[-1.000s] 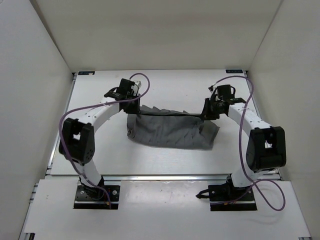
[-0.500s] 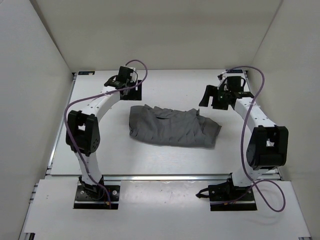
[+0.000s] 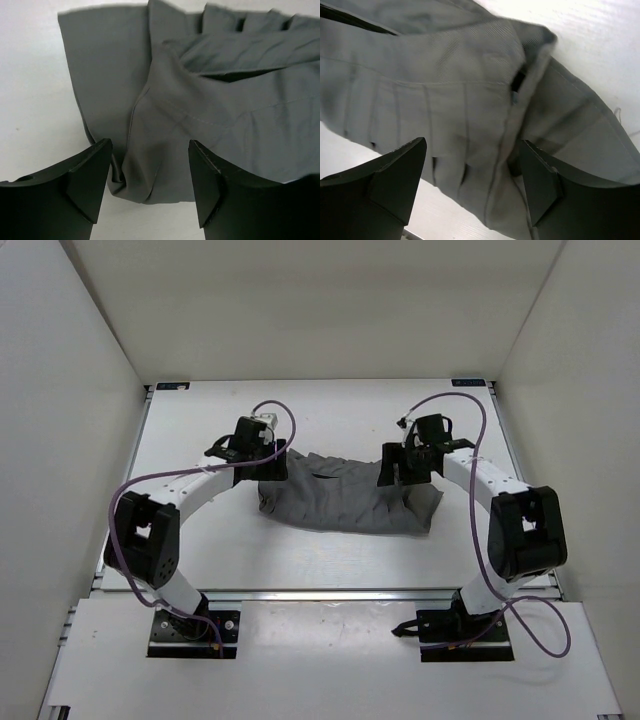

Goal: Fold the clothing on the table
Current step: Fold the skirt

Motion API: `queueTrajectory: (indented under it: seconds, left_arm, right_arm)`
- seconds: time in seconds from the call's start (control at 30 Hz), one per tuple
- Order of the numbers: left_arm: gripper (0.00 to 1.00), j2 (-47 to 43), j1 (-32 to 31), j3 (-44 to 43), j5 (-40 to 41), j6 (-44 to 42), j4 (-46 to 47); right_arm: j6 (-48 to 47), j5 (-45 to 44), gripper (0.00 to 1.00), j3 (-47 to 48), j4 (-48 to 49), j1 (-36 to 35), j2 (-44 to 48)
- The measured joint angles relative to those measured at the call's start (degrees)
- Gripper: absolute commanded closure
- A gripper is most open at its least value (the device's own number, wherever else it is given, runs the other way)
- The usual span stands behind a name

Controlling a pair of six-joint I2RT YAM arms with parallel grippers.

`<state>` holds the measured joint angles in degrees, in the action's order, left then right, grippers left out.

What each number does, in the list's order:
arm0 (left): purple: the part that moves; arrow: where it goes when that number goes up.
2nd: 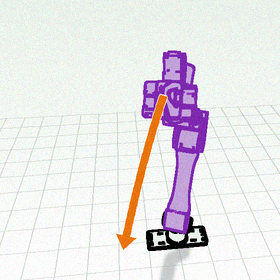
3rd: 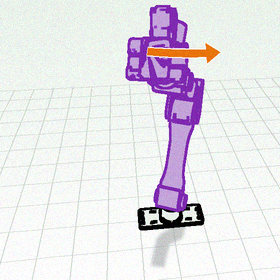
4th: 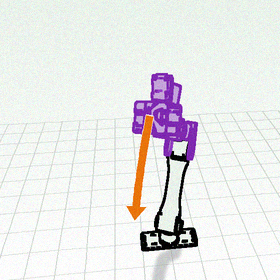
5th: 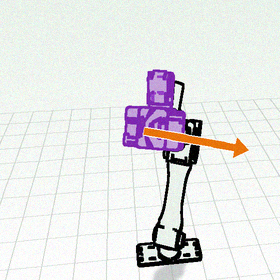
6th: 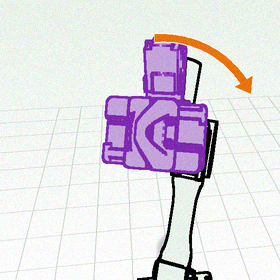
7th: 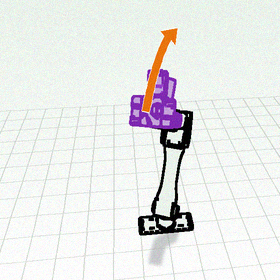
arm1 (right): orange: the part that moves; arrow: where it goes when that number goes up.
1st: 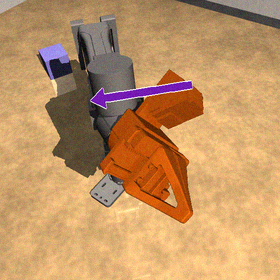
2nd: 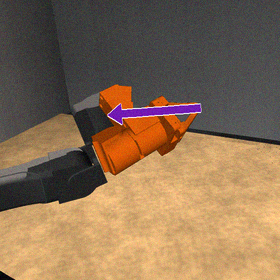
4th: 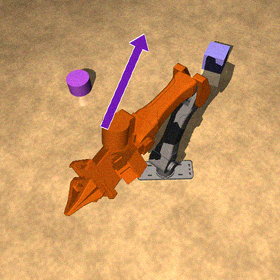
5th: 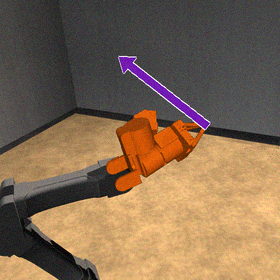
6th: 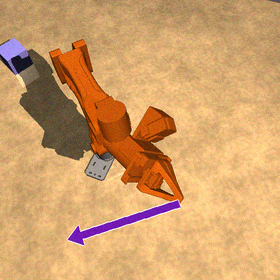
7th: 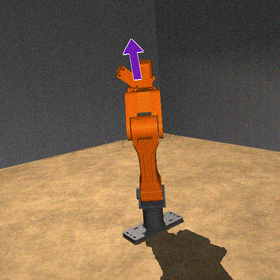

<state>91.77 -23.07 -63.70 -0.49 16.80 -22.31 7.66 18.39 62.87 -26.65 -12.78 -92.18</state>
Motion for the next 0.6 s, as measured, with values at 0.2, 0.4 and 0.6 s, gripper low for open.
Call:
queueTrajectory:
  seconds: [0.2, 0.4, 0.6]
  left_arm:
    - [0.3, 1.9, 0.9, 3.8, -2.6, 0.9, 3.5]
    - [0.35, 5.6, 0.8, 3.8, -5.8, 1.7, 6.3]
    - [0.79, 8.8, 0.4, 3.0, -6.3, 2.8, 7.5]
  right_arm:
    - [-0.9, -1.4, 0.44, -1.2, 0.4, 0.5, -2.6]
    - [-2.1, -1.4, 0.68, -1.2, 0.4, 0.8, -6.4]
    - [-2.3, -0.6, 0.97, -1.1, 0.6, 2.2, -7.5]
